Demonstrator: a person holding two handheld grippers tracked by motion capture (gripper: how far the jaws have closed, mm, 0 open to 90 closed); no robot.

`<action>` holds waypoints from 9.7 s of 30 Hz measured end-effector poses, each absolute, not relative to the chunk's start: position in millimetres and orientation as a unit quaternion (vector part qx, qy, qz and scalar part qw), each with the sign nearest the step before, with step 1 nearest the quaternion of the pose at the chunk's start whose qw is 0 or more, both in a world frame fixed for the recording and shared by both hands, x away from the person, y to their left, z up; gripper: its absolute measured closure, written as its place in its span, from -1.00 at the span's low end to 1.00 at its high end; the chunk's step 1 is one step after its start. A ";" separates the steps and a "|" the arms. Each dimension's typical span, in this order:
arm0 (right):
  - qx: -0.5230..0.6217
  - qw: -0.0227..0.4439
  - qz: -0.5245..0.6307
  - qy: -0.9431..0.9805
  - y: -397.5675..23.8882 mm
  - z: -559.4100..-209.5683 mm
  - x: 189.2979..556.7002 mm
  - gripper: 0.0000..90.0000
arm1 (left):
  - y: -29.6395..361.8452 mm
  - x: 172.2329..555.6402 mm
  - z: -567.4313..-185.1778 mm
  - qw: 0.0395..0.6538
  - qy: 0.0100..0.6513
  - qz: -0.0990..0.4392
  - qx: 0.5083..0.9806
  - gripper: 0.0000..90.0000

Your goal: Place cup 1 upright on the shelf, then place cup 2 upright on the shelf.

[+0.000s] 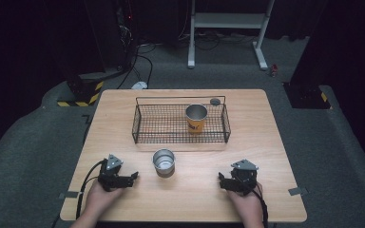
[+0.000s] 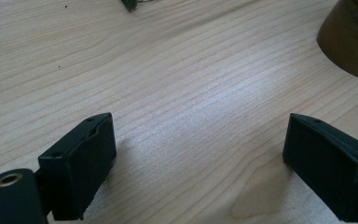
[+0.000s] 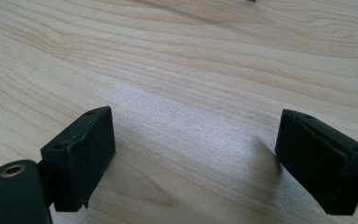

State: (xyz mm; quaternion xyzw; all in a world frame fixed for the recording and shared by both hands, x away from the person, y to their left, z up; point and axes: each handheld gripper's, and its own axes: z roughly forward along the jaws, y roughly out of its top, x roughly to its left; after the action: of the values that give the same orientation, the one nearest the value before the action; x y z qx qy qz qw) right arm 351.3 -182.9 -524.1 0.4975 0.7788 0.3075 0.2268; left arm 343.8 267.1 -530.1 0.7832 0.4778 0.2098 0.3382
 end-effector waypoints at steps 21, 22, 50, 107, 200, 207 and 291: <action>0.503 0.213 0.314 0.776 -183.6 -525.1 353.1 -0.73 | 276.4 342.8 -521.9 0.349 0.476 0.200 0.782 -0.83; 0.503 0.213 0.314 0.776 -183.6 -525.1 353.1 -0.73 | 276.7 342.2 -521.2 0.353 0.478 0.200 0.779 -0.83; 0.500 0.214 0.315 0.777 -183.7 -525.2 353.5 -0.72 | 256.7 324.9 -476.5 0.447 0.412 0.196 0.769 -0.85; 0.507 0.216 0.314 0.773 -184.0 -525.1 351.8 -0.69 | 168.9 359.5 -490.2 0.466 0.334 0.149 0.806 -0.99; 0.493 0.208 0.319 0.782 -183.9 -525.1 348.3 -0.72 | 185.8 417.7 -420.0 0.497 0.400 0.222 0.737 -0.59; 0.493 0.207 0.319 0.782 -184.0 -525.1 348.4 -0.72 | 185.0 432.7 -414.4 0.494 0.410 0.231 0.731 -0.59; 0.480 0.201 0.321 0.792 -182.3 -525.1 350.1 -0.73 | 161.8 530.0 -470.7 0.320 0.525 0.187 0.767 -0.65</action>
State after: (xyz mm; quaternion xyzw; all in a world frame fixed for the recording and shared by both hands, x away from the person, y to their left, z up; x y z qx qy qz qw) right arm 350.1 -182.3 -525.1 0.4798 0.7915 0.3208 0.2010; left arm 530.0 161.8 -470.7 0.7666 0.5246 0.1867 0.3199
